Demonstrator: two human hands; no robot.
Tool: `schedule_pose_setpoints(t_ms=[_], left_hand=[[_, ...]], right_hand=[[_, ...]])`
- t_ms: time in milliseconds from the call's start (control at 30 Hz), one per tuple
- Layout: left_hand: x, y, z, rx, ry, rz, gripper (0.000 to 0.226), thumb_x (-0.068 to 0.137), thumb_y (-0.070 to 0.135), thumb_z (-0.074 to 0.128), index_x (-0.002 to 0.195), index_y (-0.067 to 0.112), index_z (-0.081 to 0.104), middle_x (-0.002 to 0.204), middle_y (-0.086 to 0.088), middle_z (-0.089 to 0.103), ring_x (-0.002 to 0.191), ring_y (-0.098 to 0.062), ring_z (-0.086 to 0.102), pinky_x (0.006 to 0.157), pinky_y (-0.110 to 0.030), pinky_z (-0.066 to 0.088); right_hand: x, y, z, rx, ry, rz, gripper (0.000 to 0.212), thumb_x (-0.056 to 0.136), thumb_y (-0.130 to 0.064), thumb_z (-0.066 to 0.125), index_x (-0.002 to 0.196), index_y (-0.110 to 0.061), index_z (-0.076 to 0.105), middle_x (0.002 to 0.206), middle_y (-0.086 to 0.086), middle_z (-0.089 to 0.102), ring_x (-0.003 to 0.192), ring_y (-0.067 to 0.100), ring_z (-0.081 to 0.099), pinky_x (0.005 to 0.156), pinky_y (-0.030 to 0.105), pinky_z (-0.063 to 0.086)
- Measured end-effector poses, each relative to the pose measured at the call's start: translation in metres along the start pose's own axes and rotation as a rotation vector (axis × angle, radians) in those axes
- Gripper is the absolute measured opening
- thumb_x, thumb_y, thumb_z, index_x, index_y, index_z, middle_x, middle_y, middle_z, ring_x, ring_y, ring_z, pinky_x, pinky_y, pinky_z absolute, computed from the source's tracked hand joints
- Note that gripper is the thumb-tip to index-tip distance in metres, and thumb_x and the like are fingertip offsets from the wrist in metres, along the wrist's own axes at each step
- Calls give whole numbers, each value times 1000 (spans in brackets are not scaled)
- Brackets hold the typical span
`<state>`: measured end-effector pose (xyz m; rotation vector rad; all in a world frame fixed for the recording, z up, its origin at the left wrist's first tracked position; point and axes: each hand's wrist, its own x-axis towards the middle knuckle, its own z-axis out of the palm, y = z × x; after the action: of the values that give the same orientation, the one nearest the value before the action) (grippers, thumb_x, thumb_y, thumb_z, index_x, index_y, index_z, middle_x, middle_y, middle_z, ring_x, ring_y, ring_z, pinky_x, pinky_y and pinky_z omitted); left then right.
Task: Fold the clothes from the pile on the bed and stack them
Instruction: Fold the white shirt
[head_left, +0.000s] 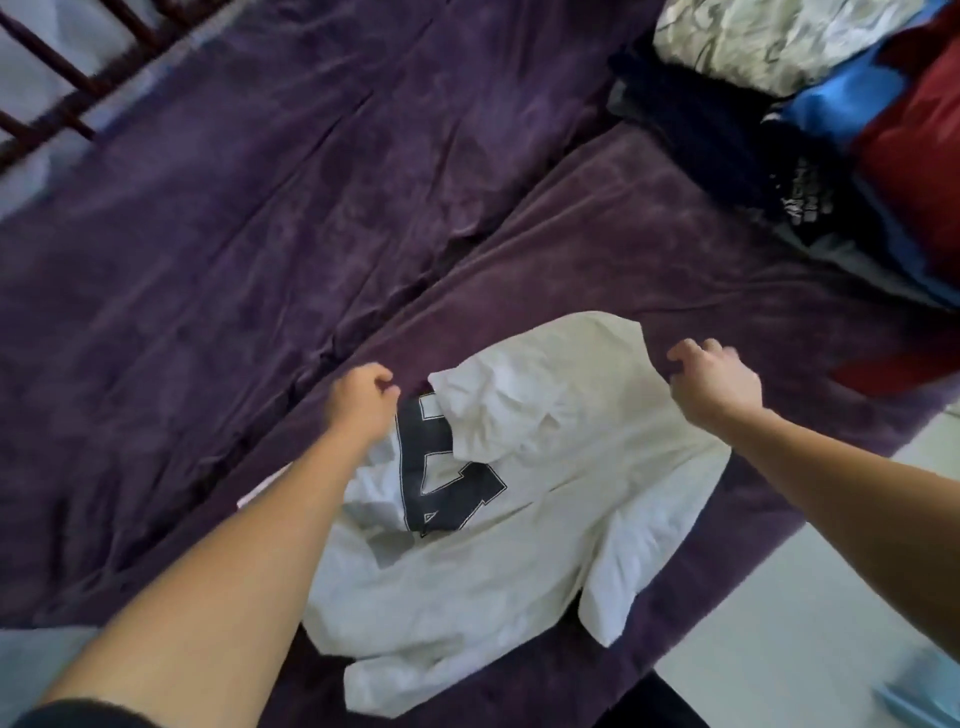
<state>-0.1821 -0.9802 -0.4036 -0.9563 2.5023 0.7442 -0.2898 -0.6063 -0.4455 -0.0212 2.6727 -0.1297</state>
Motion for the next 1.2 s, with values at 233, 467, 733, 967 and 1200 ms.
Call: schedule_pose_setpoints(t_ms=[233, 467, 733, 967, 1200], left_hand=[[-15, -152, 20, 387, -61, -142, 45, 88, 21, 59, 132, 19, 53, 133, -15, 46, 118, -36, 45, 94, -44, 42], [4, -189, 46, 436, 114, -34, 24, 89, 27, 60, 111, 17, 61, 108, -15, 64, 105, -36, 51, 89, -46, 38], [27, -190, -18, 117, 396, -181, 15, 89, 23, 58, 85, 10, 63, 89, -22, 66, 87, -42, 58, 80, -45, 46], [16, -199, -8, 156, 406, -277, 48, 85, 22, 65, 129, 14, 49, 130, -21, 45, 119, -42, 40, 96, -54, 35], [-121, -192, 82, 191, 249, -86, 32, 76, 18, 75, 103, 6, 65, 117, -17, 54, 103, -40, 51, 77, -49, 45]], right_hand=[[17, -137, 70, -235, -136, -632, 61, 87, -21, 58, 143, -26, 35, 154, 4, 25, 139, 24, 25, 97, 40, 40], [58, -193, 85, -111, -155, -523, 37, 83, -37, 66, 118, -28, 62, 115, 12, 65, 101, 32, 58, 72, 33, 41], [110, -269, -24, 333, 237, -296, 33, 83, -36, 52, 96, -13, 73, 91, 15, 71, 88, 30, 65, 80, 35, 51], [117, -264, -9, 383, 150, -344, 45, 88, -26, 56, 132, -20, 53, 130, 9, 57, 119, 26, 53, 101, 32, 40], [-5, -97, 65, 162, 69, -69, 64, 84, -26, 66, 141, -20, 39, 147, 13, 32, 130, 35, 37, 104, 47, 37]])
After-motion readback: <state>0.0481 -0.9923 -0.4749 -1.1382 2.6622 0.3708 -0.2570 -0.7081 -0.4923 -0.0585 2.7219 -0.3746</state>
